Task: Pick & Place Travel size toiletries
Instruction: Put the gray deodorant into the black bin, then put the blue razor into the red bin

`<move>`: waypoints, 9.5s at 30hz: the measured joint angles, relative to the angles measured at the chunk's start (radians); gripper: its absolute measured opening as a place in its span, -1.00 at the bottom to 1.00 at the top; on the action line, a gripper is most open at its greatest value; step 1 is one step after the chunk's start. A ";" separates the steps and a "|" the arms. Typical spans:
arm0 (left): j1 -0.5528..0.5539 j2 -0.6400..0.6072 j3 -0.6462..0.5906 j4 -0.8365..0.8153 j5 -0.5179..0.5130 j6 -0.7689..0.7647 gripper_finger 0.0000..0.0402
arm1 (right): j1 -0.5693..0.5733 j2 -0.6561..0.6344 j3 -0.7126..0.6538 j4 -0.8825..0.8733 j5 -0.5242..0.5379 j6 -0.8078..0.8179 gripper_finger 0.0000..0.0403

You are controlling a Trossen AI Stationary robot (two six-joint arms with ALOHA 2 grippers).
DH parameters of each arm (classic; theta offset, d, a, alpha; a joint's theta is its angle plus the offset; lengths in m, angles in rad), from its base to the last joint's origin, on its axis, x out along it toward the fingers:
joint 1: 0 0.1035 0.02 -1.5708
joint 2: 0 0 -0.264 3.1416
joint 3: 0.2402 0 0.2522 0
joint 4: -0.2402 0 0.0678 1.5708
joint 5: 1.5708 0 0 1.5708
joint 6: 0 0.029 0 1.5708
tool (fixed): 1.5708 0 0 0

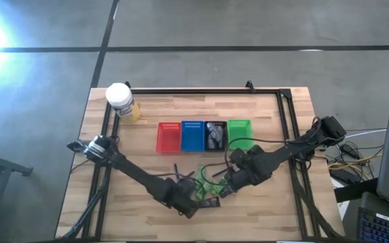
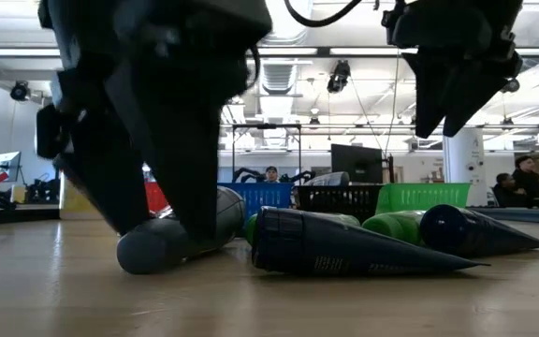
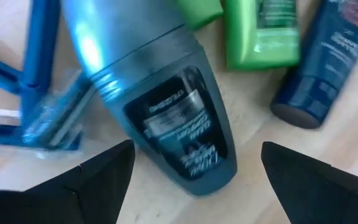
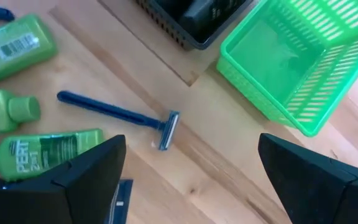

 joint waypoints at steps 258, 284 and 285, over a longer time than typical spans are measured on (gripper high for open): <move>0.277 -0.365 -0.514 -0.019 0.073 0.357 -0.18 | -0.255 -0.318 -0.300 0.574 -0.060 -0.102 0.30; 0.276 -0.454 -0.390 -0.069 0.069 0.277 -0.86 | -0.254 -0.318 -0.303 0.544 -0.067 -0.125 0.09; 0.277 -0.467 -0.380 -0.067 0.072 0.265 -0.86 | -0.254 -0.318 -0.303 0.545 -0.072 -0.125 0.09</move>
